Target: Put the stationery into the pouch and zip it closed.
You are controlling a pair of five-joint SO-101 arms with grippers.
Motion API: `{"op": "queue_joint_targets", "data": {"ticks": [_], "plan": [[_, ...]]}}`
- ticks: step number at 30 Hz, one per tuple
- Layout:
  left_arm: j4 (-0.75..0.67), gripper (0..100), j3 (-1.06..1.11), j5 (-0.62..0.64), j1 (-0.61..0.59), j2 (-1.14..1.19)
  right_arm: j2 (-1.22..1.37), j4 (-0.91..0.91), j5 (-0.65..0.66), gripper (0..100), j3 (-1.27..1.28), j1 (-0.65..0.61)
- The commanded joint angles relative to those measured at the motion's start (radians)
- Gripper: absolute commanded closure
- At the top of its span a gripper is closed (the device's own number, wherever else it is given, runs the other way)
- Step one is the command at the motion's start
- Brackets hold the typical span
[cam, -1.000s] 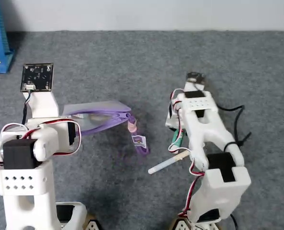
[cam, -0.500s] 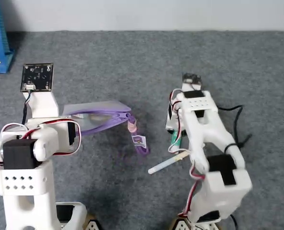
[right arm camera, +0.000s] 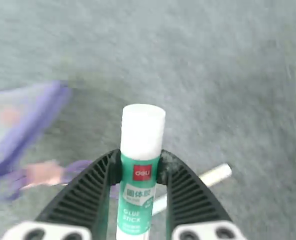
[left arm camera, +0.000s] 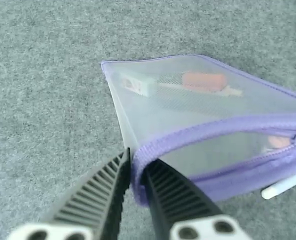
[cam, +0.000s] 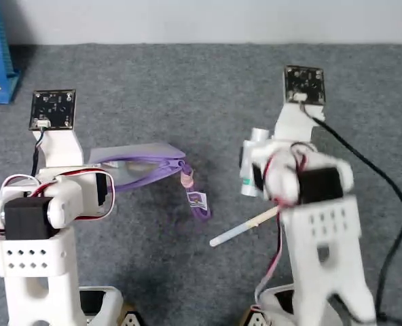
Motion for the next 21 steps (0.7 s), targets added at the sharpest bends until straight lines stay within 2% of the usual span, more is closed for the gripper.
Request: {"op": "queue_joint_targets", "data": {"ticks": [1,13,21], "plan": [[-0.014,99,-0.05,0.006,0.006,0.008,-0.134,-0.048,0.008,99.1,0.009,-0.116],[0.043,99,-0.302,0.012,0.114,0.008,-0.481,-0.493,0.009,99.1,0.301,-0.297],[0.046,99,-0.249,0.052,0.114,0.008,-0.648,-0.935,0.009,99.1,0.58,-0.392]]}}
